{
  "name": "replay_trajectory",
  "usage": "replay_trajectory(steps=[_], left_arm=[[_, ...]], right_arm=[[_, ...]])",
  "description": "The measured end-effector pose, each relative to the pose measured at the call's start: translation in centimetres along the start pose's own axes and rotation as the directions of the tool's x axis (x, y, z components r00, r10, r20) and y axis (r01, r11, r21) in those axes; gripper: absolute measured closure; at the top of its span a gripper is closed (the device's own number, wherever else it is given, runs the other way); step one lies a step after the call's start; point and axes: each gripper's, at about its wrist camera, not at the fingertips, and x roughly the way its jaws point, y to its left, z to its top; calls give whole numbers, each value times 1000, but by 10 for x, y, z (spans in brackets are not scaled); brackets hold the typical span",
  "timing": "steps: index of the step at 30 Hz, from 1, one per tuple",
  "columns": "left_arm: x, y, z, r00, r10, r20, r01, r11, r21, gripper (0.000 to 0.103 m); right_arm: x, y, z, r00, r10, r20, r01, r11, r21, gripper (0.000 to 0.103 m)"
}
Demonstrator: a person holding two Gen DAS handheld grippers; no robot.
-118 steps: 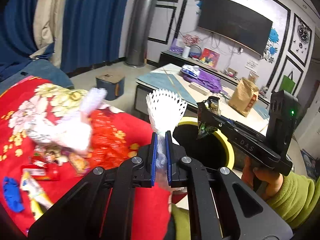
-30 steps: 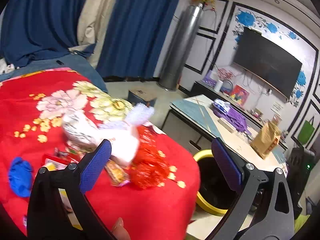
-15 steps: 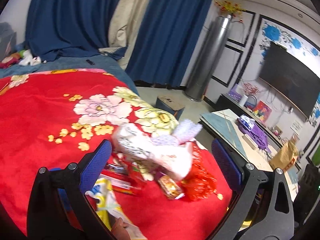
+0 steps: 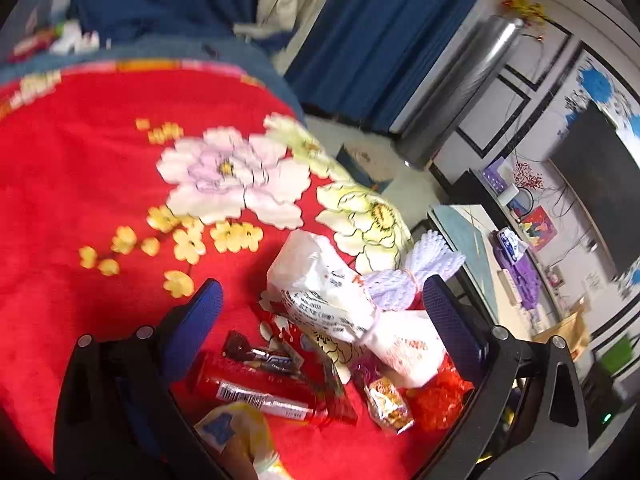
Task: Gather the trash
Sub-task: 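Grasp the white plastic bag with the left tool while the right tool grasps the red plastic bag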
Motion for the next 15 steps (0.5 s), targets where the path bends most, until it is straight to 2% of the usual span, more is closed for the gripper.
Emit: replay_trajectory(steps=[6,8,11,12,14,15], left_arm=[[25,9,11,997,26,-75,-29,999,-34,12],[29,12,10,996,1,-93,-6,998,-61,19],[35,12,8,993,8,-116,-14,999,-52,33],[38,13,7,992,4,-128,-12,998,-60,39],[41,16,5,990,-6,-142,-6,997,-81,52],[41,16,6,990,-11,-141,-1,997,-81,62]], right_arm=[[14,-2,2,999,17,-48,-16,999,31,37],[18,-4,1,997,29,-69,-26,999,42,44],[22,-10,-5,993,60,-101,-51,994,93,60],[22,-11,-7,992,67,-103,-56,993,107,67],[19,-11,-10,992,70,-107,-58,992,116,71],[17,-11,-11,992,69,-103,-57,991,118,74]])
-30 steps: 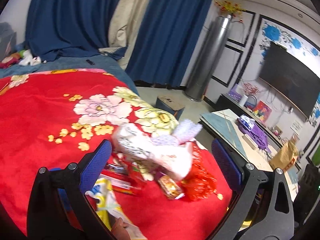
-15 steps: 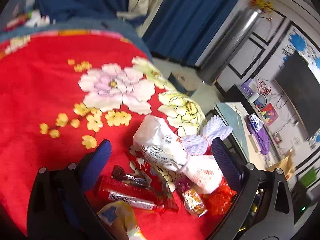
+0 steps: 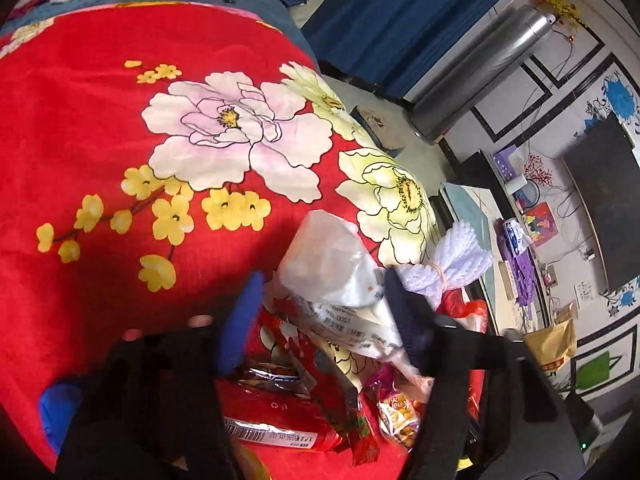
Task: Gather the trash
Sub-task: 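Grasp the white plastic bag with the left tool while the right tool grasps the red plastic bag, then carry both bags over the yellow bin and open both tools to drop them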
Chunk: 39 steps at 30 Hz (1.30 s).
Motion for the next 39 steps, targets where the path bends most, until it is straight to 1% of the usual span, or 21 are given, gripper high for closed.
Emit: replay_trajectory(steps=[2,3,4,8,13,19,26,29,34,39], left_arm=[[-3,-3,-2,1000,-1,9,1,1000,18,65],[-4,-5,-2,1000,-2,15,2,1000,27,70],[-6,-7,-4,1000,-5,23,4,999,37,72],[-13,-13,-8,999,-26,47,24,999,44,75],[-36,-27,-11,992,-53,114,43,995,88,75],[-70,-43,-16,975,-74,208,44,989,144,76],[-96,-59,-28,956,-88,280,32,980,197,76],[-104,-69,-37,946,-88,311,14,972,234,76],[-107,-83,-51,941,-89,327,-8,959,284,76],[-101,-92,-62,945,-109,310,7,950,313,76]], right_arm=[[-6,-1,-2,1000,-1,11,1,1000,9,75],[-9,-1,-2,1000,-1,18,1,1000,16,75],[-12,-3,-3,1000,1,25,-1,1000,23,76],[-23,-6,-5,998,6,55,-7,999,33,77],[-35,-9,-6,997,17,81,-20,999,35,77],[-51,-12,-8,993,31,115,-36,999,37,77],[-70,-15,-9,987,39,155,-45,998,33,77],[-80,-16,-9,983,37,179,-43,999,31,77],[-96,-27,-8,976,22,216,-34,998,49,77],[-110,-44,-8,972,-6,235,-10,998,70,77]])
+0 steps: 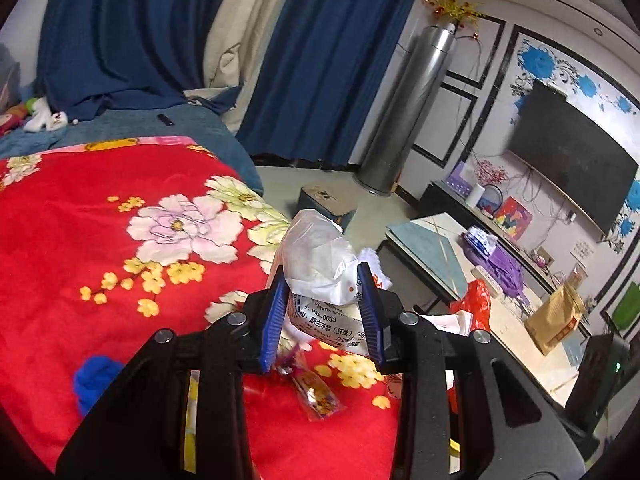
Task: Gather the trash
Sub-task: 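Carry both bags over the yellow bin and open both tools to drop them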
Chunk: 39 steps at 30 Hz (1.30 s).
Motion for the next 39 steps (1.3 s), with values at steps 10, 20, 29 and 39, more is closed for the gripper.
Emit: replay_trajectory(steps=[10,20,29,39], left_arm=[[2,-40,-17,998,-58,3,58,992,115,76],[5,-91,-39,993,-116,3,112,961,254,76],[13,-126,-61,989,-145,-23,144,929,340,76],[46,-164,-100,984,-148,-103,179,877,447,76]], right_arm=[[-28,-37,1,994,-91,51,89,995,41,77],[-60,-68,-1,981,-165,103,158,985,74,77],[-83,-94,-4,961,-241,136,229,968,103,77],[-87,-131,-9,945,-302,126,282,947,154,77]])
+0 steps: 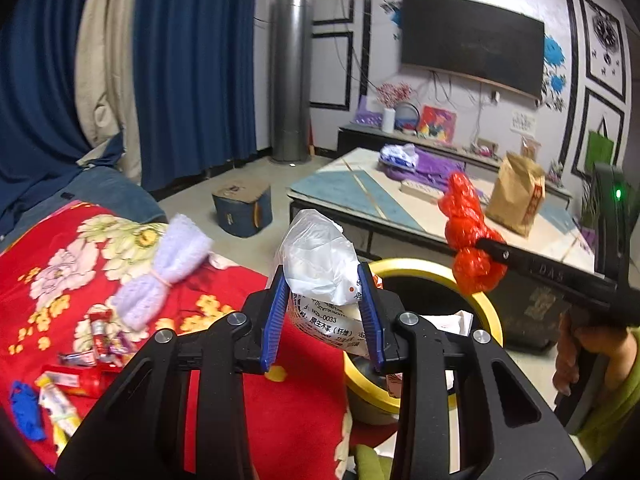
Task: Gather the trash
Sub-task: 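Carry both bags over the yellow bin and open both tools to drop them, then move both open tools back over the remaining wrappers on the bedspread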
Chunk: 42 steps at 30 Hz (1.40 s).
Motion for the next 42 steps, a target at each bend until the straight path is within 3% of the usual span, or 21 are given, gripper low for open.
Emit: replay_trajectory(steps=[19,32,36,39,42], left_arm=[[55,-45,-28,992,-36,-118,47,994,95,75],[74,-53,-29,982,-92,-167,104,992,66,70],[75,-55,-26,979,-115,-169,126,991,51,61],[71,-54,-24,979,-122,-161,132,990,48,47],[67,-52,-22,981,-127,-149,134,990,38,44]], right_arm=[[31,-38,-20,991,-34,-133,41,998,46,77],[40,-56,-33,982,-51,-182,72,991,109,68],[39,-61,-31,983,-56,-177,79,989,124,60],[37,-62,-30,984,-57,-167,79,989,127,53],[36,-63,-28,986,-58,-156,78,989,128,53]])
